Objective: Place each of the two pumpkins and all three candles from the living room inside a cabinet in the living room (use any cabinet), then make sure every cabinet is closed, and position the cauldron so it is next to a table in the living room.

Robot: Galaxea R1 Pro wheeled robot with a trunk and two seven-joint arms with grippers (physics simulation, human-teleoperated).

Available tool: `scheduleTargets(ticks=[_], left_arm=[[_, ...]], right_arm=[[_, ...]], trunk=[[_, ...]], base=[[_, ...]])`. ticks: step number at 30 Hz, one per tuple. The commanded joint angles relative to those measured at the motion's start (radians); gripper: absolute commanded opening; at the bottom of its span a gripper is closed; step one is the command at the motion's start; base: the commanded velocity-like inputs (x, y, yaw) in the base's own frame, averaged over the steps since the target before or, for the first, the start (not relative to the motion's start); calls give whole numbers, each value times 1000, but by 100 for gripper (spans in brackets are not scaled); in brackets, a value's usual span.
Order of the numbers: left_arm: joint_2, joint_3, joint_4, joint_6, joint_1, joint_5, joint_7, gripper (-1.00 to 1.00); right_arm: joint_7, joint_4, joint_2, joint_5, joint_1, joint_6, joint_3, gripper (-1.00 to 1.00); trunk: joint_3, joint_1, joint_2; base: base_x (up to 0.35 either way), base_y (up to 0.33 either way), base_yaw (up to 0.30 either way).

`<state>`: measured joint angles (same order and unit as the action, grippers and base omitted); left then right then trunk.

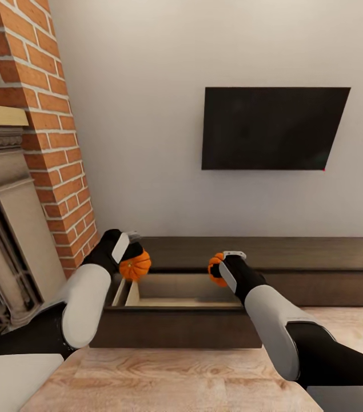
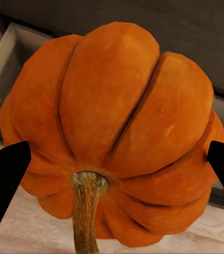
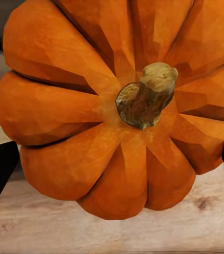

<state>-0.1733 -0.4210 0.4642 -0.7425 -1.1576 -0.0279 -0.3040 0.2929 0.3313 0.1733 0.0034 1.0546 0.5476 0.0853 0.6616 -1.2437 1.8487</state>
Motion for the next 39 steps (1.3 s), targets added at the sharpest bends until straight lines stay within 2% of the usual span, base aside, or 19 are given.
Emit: scheduleTargets(ticks=[1, 6, 10, 14, 20, 28, 37, 39], left_arm=[[-1, -6, 33, -31, -1, -3, -2, -100], [-1, -3, 109, -85, -1, 1, -1, -100], [-1, -4, 117, -93, -1, 2, -1, -100], [-1, -7, 111, -94, -1, 2, 4, -100], [-1, -9, 44, -90, -1, 1, 12, -100], [-1, -2, -154, -79, -1, -4, 22, -100], [-1, -1, -201, -58, -1, -5, 38, -100], [-1, -1, -227, -15, -1, -5, 38, -100]], right_arm=[[4, 6, 1, -2, 1, 9, 7, -100], [10, 23, 1, -2, 2, 21, 7, -100], [9, 41, 1, -2, 2, 46, 8, -100], [7, 42, 1, -2, 1, 52, 8, -100], [5, 41, 1, -2, 1, 52, 10, -100], [4, 35, 1, -3, 1, 56, 11, -100], [2, -7, 1, -3, 1, 57, 11, -100], [3, -21, 1, -2, 1, 58, 11, -100]], trunk=[[4, -4, 8], [20, -23, 43], [33, -38, 71], [33, -38, 71], [33, -38, 71], [33, -38, 71], [33, -38, 71], [33, -38, 71]], base=[[0, 0, 0], [0, 0, 0], [0, 0, 0], [0, 0, 0], [2, 0, 0], [162, 0, 0], [90, 0, 0], [290, 0, 0]])
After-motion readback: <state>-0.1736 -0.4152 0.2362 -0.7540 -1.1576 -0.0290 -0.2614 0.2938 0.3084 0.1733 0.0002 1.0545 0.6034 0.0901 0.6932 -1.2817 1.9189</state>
